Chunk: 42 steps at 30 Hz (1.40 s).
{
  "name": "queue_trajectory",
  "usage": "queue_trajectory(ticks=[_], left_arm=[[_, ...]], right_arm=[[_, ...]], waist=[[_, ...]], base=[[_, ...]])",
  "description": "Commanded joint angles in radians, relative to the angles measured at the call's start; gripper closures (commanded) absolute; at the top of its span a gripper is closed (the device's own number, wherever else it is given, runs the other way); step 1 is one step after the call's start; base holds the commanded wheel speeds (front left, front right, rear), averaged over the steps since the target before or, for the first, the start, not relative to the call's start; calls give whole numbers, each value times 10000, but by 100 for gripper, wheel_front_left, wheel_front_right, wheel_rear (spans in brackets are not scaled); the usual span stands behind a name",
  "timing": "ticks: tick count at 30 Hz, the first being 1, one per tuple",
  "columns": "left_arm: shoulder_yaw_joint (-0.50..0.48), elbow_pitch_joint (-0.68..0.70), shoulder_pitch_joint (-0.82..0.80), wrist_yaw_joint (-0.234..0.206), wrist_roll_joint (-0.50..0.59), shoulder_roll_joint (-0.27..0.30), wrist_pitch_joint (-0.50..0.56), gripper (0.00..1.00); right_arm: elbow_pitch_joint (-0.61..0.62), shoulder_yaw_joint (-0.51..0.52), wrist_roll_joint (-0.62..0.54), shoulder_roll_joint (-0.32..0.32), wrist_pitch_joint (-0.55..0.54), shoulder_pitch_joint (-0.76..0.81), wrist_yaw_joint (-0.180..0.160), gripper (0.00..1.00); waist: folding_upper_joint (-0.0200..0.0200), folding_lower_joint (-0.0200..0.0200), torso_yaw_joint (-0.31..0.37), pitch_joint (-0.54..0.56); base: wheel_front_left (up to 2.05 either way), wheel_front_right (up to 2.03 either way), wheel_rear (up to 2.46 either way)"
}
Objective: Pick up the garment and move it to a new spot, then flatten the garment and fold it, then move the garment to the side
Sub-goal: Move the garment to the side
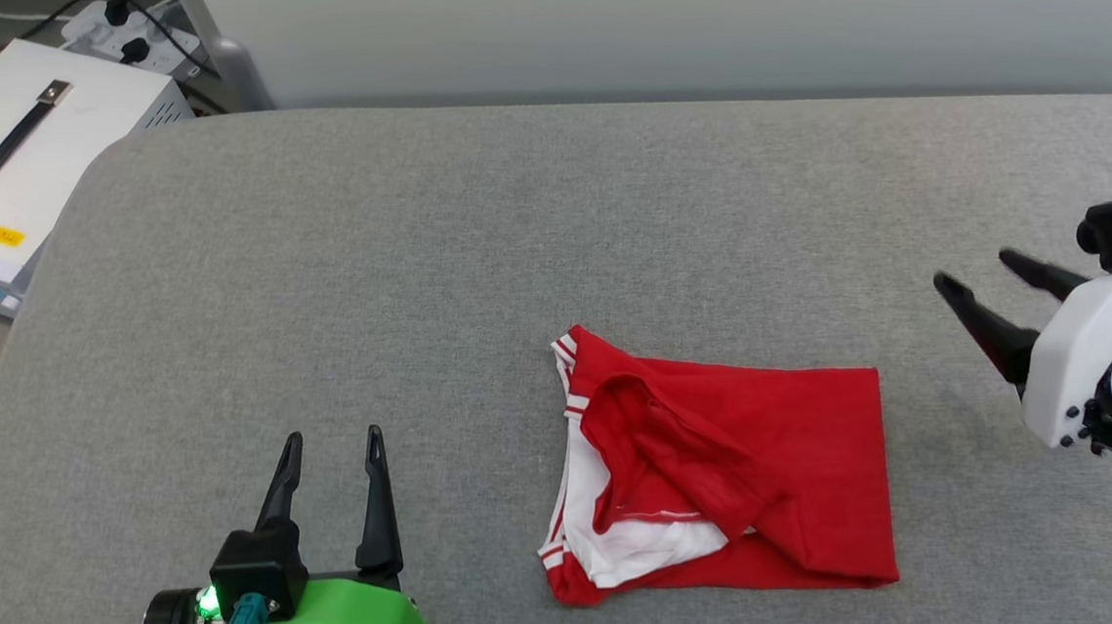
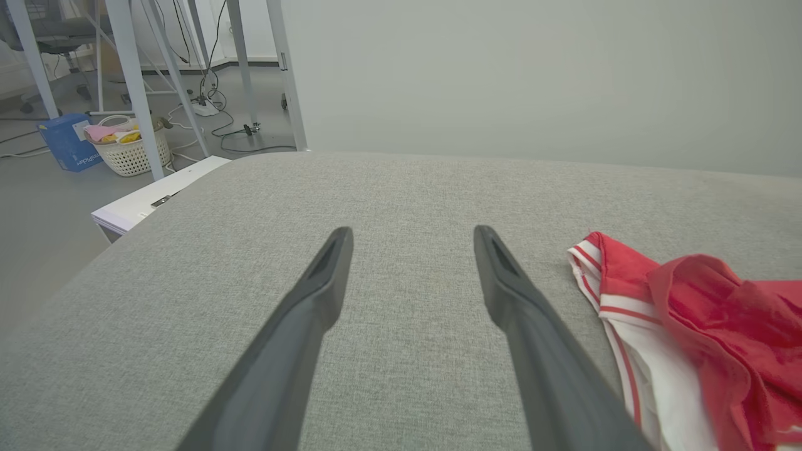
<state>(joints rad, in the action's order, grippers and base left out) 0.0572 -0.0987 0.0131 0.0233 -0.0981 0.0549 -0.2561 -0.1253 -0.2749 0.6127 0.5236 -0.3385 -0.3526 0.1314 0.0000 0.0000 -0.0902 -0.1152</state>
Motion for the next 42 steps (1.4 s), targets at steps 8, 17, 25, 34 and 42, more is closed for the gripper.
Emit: queue_trajectory(ticks=[8,17,25,34,42], left_arm=[[271,-32,-462,-72,-194,-45,-57,0],[552,-79,-959,-159,-370,-46,-57,0],[563,-271,-1194,-212,-410,-47,-57,0],[224,-373,-750,-106,-295,-47,-57,0],[95,-177,-609,-55,-251,-47,-57,0]], right_arm=[[-91,-602,2852,727,-3024,327,-7,0],[-20,-1316,4081,595,-4168,908,-7,0],[-236,-2329,3452,446,-2657,553,-7,100],[584,-2989,2904,1337,-1304,-419,-7,100],[1803,-3501,2593,2583,-1478,-1148,-7,100]], waist=[[0,0,-504,-566],[0,0,-894,-1295],[0,0,-997,-1324],[0,0,-228,-518],[0,0,1018,-496]], base=[[0,0,0],[0,0,0],[0,0,0],[0,0,0],[0,0,0]])
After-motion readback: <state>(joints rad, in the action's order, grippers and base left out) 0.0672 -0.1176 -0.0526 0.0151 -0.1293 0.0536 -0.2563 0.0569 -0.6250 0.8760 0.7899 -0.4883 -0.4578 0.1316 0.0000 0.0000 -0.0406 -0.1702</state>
